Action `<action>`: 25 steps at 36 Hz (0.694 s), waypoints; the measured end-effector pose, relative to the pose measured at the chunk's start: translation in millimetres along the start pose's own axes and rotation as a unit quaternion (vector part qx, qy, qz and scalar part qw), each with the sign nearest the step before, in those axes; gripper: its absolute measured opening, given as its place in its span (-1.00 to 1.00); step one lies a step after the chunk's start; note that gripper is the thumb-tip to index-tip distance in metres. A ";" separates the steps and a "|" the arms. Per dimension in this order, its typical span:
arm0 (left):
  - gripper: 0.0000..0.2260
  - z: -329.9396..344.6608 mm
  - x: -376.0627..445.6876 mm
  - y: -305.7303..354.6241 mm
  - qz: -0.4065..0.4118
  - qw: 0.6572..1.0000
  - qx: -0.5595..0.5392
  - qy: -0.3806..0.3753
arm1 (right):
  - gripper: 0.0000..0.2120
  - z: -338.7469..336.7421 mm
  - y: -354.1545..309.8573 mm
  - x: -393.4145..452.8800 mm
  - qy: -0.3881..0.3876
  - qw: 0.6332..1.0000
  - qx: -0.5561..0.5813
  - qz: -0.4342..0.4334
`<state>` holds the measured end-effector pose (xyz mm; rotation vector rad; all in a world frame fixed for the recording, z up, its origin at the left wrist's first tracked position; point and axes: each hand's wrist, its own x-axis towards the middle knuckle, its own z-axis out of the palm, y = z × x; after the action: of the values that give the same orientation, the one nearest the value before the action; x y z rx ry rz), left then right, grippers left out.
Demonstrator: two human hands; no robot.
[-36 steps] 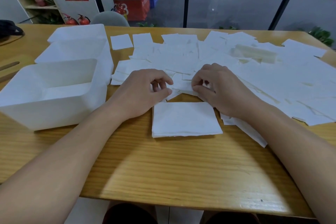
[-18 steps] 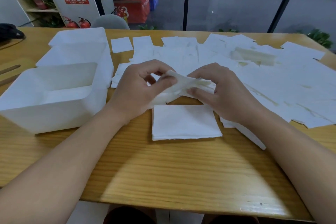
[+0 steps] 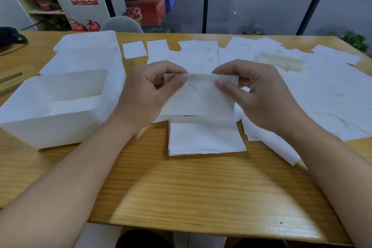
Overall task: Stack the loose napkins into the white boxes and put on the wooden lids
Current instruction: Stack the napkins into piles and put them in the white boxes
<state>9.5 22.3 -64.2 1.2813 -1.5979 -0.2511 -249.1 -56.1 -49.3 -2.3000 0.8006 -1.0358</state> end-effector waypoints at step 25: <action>-0.84 -10.7 -0.9 2.8 -0.145 0.946 0.103 -0.270 | -0.85 -10.4 10.9 0.1 -0.229 0.963 -0.064 0.127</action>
<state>16.2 28.6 -58.0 1.7156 -1.9223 -0.6826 -260.5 -65.9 -50.0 -2.3303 0.9501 -0.3273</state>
